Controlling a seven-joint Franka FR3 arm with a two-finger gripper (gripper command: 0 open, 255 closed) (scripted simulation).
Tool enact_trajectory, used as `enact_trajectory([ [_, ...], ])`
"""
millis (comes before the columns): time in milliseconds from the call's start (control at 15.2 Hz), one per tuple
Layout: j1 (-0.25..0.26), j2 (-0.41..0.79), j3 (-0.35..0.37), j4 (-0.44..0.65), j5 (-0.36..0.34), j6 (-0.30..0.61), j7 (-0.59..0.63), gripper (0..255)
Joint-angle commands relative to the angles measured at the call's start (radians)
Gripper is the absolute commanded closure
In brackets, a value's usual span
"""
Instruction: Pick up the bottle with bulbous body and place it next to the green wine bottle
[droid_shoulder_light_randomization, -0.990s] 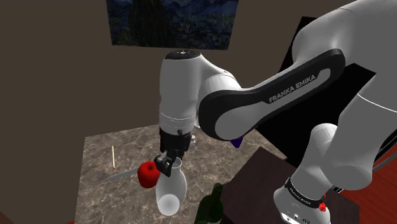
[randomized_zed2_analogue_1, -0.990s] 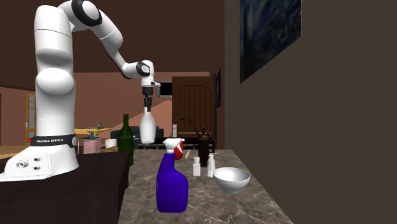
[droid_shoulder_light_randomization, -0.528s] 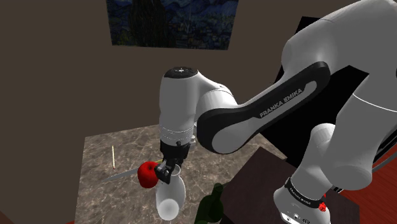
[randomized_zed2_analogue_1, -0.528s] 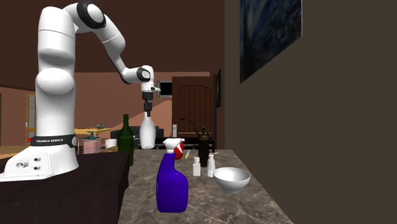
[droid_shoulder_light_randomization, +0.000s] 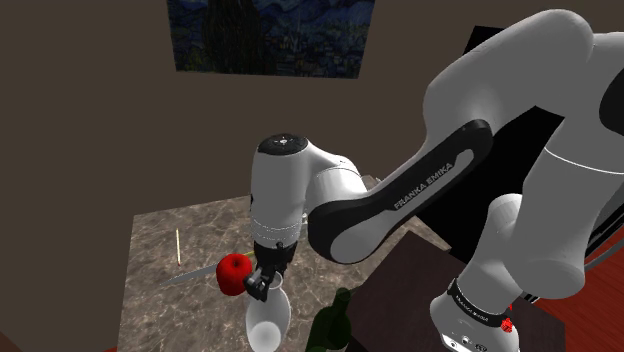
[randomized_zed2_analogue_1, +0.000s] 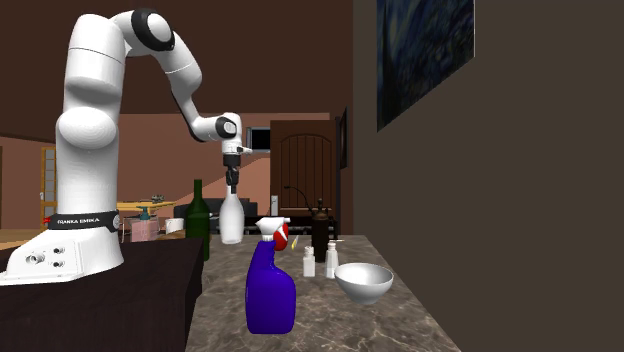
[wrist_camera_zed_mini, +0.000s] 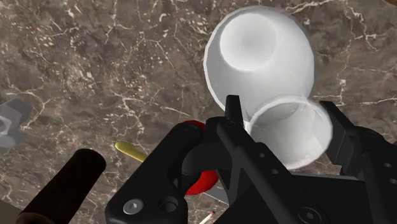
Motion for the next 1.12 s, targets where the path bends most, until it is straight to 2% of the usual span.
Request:
enact_trajectory([
  [0,0.001,0.02,-0.002,-0.005,-0.013,0.024,0.009,255],
  [330,0.007,0.072,-0.01,-0.021,-0.051,0.086,0.035,255],
  [792,0.007,0.072,-0.01,-0.021,-0.051,0.086,0.035,255],
  [858,0.007,0.072,-0.01,-0.021,-0.051,0.086,0.035,0],
  [1056,0.007,0.073,-0.01,-0.021,-0.051,0.086,0.035,0],
])
